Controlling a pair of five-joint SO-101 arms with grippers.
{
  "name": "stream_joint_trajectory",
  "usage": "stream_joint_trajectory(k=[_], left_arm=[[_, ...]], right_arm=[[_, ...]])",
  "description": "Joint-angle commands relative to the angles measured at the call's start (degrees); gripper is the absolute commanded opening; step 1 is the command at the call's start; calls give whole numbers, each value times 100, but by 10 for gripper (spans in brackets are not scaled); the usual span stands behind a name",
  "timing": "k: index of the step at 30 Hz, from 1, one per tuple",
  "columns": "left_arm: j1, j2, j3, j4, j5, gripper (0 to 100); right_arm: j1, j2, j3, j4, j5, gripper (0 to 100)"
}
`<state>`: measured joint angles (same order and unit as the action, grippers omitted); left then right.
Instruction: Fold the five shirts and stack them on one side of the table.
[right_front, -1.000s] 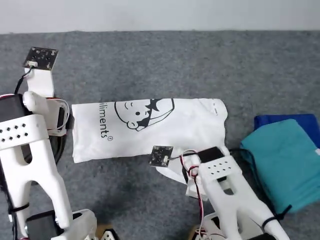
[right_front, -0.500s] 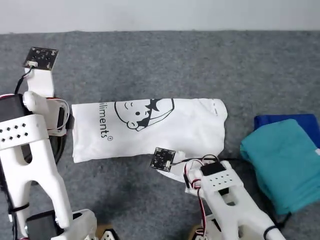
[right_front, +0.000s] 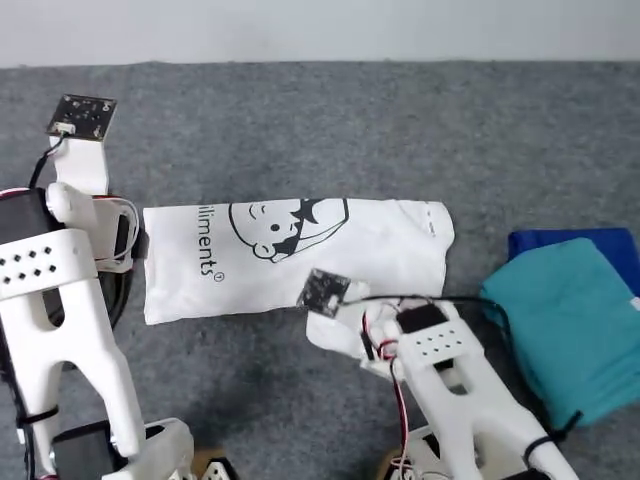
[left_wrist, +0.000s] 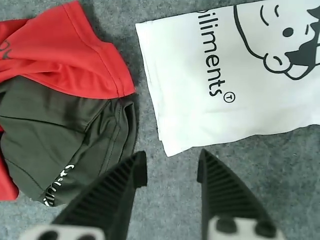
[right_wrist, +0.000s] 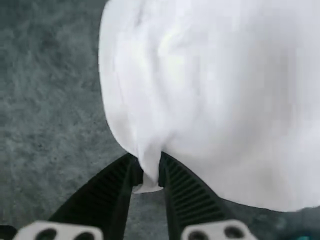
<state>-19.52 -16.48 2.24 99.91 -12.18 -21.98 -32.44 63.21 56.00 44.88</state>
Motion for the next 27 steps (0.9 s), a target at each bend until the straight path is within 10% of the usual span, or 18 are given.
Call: stream_joint_trajectory(k=[1, 27], left_arm=[[18, -193, 4, 53, -53, 174], [18, -158, 22, 53, -53, 174]], right_arm=[[-22, -84, -695, 251, -105, 10], [558, 1121, -1222, -2993, -413, 13]])
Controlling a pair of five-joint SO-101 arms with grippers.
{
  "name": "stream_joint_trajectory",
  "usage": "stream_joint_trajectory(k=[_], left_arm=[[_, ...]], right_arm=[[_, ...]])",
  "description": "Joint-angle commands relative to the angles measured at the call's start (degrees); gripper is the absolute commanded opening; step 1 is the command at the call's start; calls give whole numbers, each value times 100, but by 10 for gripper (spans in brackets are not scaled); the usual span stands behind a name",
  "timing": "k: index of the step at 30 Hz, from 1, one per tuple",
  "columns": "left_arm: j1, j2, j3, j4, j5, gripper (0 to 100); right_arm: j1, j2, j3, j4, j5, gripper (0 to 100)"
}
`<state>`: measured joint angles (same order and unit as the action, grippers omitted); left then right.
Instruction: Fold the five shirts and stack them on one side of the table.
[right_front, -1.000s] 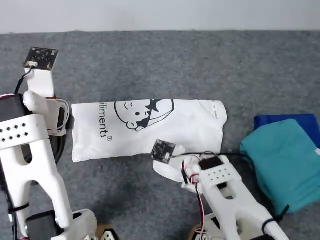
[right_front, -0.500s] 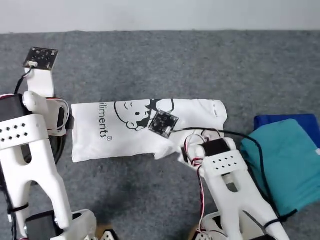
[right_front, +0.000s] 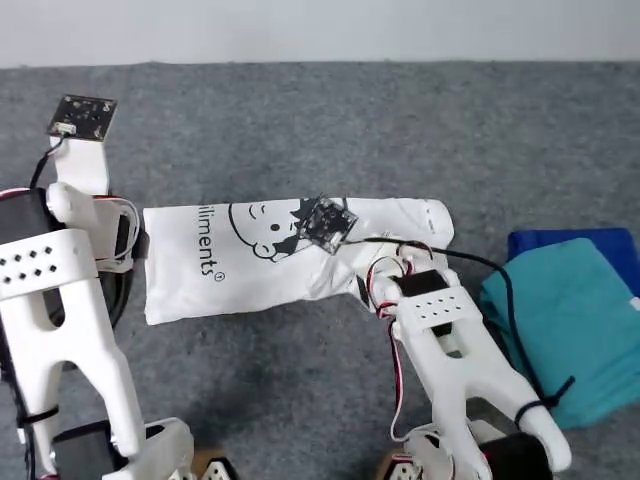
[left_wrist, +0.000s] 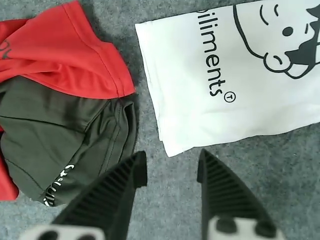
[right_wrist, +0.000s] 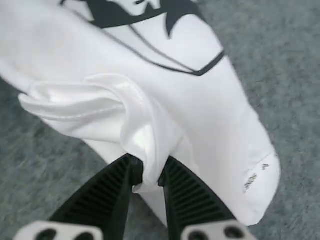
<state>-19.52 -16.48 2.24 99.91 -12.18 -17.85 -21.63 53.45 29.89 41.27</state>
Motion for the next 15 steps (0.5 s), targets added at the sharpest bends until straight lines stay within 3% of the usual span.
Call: stream_joint_trajectory(k=[1, 7, 15], left_arm=[[18, -149, 22, 53, -53, 174], [18, -149, 22, 53, -53, 174], [18, -149, 22, 53, -53, 174]], right_arm=[[180, 92, -246, -470, -53, 18], [277, 514, -343, -866, -53, 128], [242, 1534, -1371, -866, -62, 136]])
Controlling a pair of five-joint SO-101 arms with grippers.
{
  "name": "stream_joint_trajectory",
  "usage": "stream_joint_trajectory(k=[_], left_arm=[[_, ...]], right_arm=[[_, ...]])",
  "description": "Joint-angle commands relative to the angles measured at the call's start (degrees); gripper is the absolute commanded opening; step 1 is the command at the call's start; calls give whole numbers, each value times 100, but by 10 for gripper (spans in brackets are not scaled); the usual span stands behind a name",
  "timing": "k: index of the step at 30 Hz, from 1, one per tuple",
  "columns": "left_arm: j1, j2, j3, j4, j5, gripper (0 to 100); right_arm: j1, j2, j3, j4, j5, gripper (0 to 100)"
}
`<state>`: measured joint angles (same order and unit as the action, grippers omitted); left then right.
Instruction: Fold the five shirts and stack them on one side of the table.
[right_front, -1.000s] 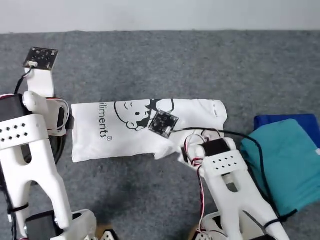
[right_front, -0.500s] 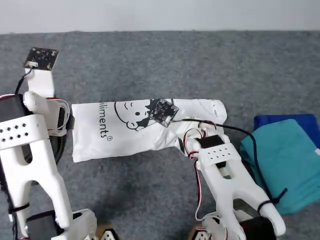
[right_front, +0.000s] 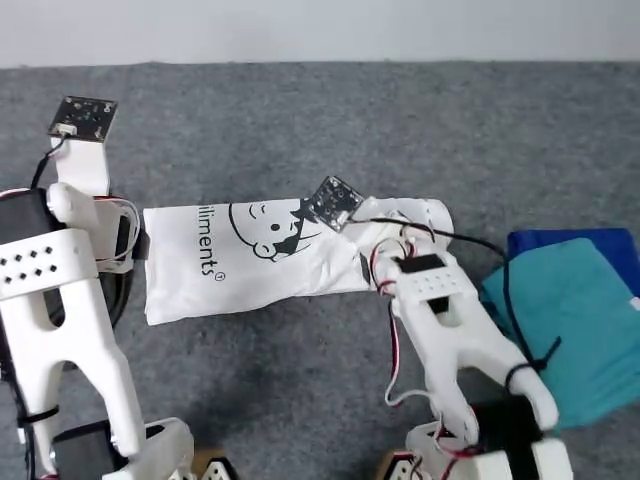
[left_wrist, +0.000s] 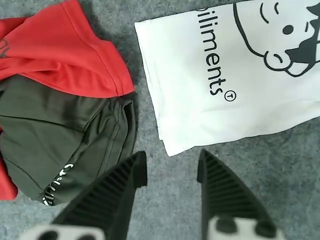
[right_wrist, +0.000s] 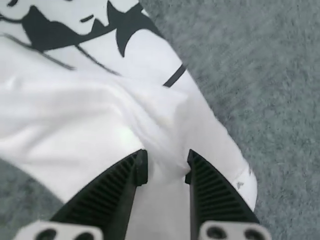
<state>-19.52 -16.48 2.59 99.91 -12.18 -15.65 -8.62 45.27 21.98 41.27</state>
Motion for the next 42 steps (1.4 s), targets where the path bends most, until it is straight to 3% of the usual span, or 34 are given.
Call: stream_joint_trajectory(k=[1, 11, 17, 20, 24, 31, 37, 42], left_arm=[[18, -149, -13, 53, -53, 174], [18, -149, -13, 53, -53, 174], [18, -149, -13, 44, -53, 176], [9, -141, -13, -44, -35, 177], [-18, -132, -13, -281, 615, 187], [-26, 607, -40, -536, 1705, 253], [-18, 2497, -57, -1169, 2391, 250], [-26, 3666, -655, -835, 2400, 242]], right_arm=[[22, 382, -730, -66, -62, 136], [13, 1991, -2057, -66, -62, 134], [22, 2185, -2259, -31, -62, 134], [4, 1666, -2585, 804, -62, 136], [31, 576, -3288, 2475, -114, 136], [31, -479, -3974, 5200, -1055, 134], [57, -576, -3965, 5886, -1644, 134], [66, -593, -3965, 5938, -1644, 134]])
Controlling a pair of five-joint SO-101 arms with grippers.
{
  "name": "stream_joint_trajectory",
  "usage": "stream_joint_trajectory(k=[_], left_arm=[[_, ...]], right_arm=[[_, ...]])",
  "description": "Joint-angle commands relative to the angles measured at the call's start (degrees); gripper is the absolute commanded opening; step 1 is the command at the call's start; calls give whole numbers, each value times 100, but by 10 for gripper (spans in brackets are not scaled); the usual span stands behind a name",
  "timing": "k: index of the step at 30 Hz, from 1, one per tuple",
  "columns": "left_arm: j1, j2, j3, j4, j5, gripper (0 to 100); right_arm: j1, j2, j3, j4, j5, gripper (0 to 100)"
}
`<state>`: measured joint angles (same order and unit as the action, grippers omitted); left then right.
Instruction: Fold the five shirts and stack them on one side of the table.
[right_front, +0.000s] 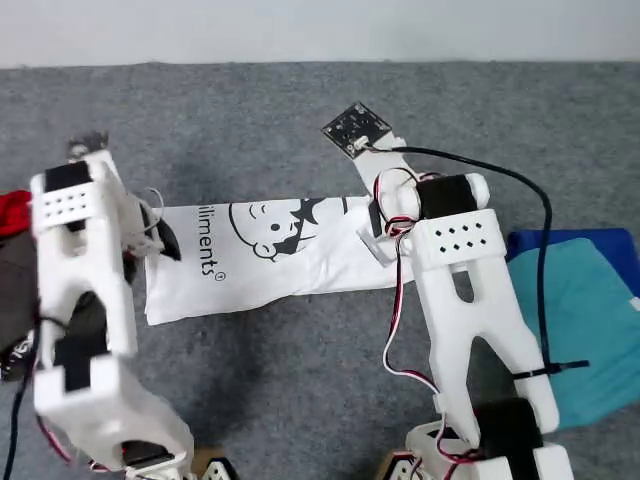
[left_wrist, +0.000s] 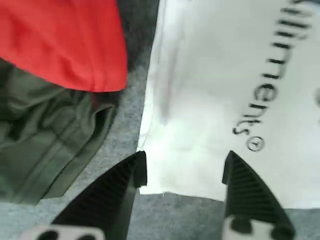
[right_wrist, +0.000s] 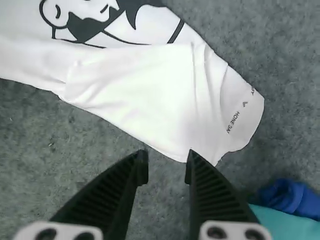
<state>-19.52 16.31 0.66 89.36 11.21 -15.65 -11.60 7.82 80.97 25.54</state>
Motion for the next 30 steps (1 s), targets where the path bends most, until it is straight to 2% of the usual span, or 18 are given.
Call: stream_joint_trajectory(k=[1, 6, 11, 18, 24, 30], left_arm=[[-26, 519, -637, 334, 53, 231], [-26, 1090, -1191, 501, 53, 182], [-26, 1618, -1349, 492, 53, 177], [-18, 1802, -1613, 492, 53, 155], [9, 2066, -1648, 492, 53, 149], [18, 2488, -1648, 352, 53, 9]], right_arm=[[66, -295, -220, 40, -70, 134], [66, -295, -220, 40, -79, 134], [75, -295, -220, 40, -79, 134], [804, -259, -229, -145, -79, 134], [866, -268, -229, -145, -79, 134], [875, -295, -237, -145, -79, 134]])
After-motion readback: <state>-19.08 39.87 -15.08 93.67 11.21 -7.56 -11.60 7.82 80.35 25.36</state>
